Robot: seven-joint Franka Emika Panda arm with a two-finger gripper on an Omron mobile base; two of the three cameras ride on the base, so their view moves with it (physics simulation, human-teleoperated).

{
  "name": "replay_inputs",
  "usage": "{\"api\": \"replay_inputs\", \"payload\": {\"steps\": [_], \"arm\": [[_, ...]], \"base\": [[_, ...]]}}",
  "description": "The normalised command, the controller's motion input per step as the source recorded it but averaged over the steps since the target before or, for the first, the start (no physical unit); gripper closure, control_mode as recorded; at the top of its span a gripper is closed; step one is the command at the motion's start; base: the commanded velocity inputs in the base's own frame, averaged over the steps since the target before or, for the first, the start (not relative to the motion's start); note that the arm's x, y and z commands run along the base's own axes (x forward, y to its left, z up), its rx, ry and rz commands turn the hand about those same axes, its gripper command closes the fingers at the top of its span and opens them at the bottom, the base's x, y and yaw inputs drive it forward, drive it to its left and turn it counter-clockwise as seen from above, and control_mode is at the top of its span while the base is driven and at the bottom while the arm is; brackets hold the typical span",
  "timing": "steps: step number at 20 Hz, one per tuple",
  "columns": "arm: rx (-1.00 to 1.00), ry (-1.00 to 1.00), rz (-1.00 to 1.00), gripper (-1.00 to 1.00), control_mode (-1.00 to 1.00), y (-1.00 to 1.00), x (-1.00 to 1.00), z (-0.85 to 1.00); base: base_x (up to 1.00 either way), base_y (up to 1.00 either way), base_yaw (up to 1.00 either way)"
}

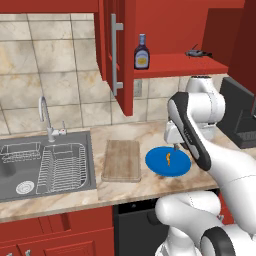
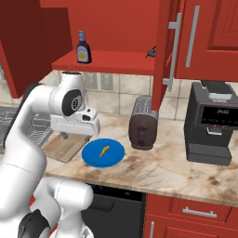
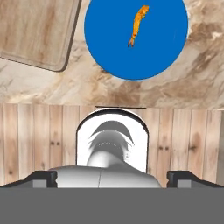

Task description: Pick the shrimp from the plate and place it on the cutting board. Then pick the condiment bottle from the cabinet and place it next to the cutting board.

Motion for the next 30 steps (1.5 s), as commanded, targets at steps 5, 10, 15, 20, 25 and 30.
{"api": "replay_inputs", "payload": {"steps": [5, 10, 15, 20, 25, 30], "arm": [[0.0, 0.02, -0.01, -1.0, -1.0, -0.05, 0.0, -0.23], [0.0, 0.0, 0.0, -1.0, -1.0, -0.04, 0.01, -0.18], [0.0, 0.0, 0.0, -1.0, -1.0, -0.03, 0.11, -0.12], [0.0, 0.0, 0.0, -1.0, -1.0, -0.02, 0.19, -0.11], [0.0, 0.0, 0.0, -1.0, -1.0, -0.02, 0.19, -0.14], [0.0, 0.0, -0.01, -1.0, -1.0, -0.05, 0.05, -0.22]], "base": [[0.0, 0.0, 0.0], [0.0, 0.0, 0.0], [0.0, 0.0, 0.0], [0.0, 0.0, 0.0], [0.0, 0.0, 0.0], [0.0, 0.0, 0.0]]}}
